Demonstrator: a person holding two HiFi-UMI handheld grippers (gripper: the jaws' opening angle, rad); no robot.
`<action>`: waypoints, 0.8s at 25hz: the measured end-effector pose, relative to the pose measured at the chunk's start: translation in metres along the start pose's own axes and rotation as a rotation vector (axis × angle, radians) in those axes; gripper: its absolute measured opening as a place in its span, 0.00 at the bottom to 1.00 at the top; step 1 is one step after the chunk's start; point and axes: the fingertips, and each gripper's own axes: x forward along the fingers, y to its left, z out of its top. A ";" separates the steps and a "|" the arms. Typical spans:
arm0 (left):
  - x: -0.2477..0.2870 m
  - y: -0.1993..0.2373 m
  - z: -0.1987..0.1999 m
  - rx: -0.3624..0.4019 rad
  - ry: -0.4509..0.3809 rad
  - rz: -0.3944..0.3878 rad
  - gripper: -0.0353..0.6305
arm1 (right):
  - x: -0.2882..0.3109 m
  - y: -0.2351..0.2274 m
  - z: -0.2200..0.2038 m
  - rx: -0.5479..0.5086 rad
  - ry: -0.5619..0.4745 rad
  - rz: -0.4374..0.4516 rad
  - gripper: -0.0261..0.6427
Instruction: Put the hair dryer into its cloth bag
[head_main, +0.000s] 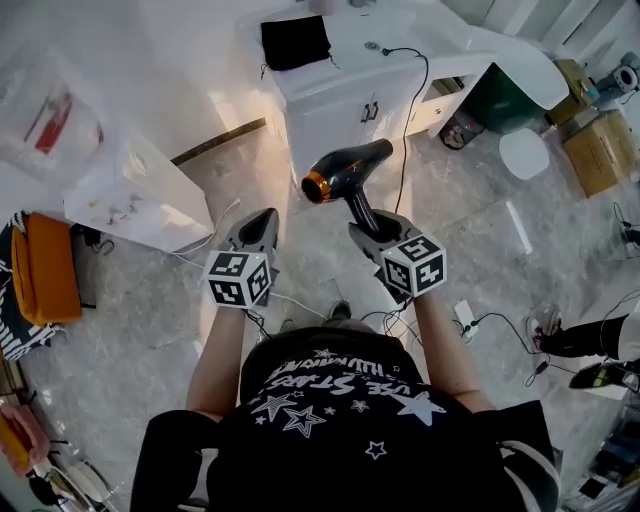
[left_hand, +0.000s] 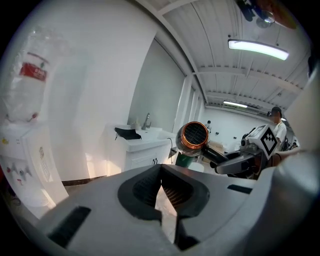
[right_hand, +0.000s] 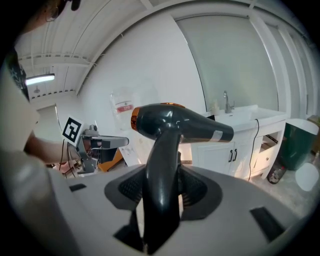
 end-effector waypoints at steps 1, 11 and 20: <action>0.003 -0.002 0.001 -0.001 -0.004 0.010 0.07 | -0.002 -0.004 0.001 -0.006 -0.002 0.008 0.31; 0.016 -0.019 0.013 -0.001 -0.038 0.062 0.07 | -0.014 -0.029 0.017 -0.022 -0.029 0.073 0.31; 0.068 0.018 0.039 0.028 -0.041 0.060 0.07 | 0.021 -0.064 0.036 0.017 -0.031 0.105 0.31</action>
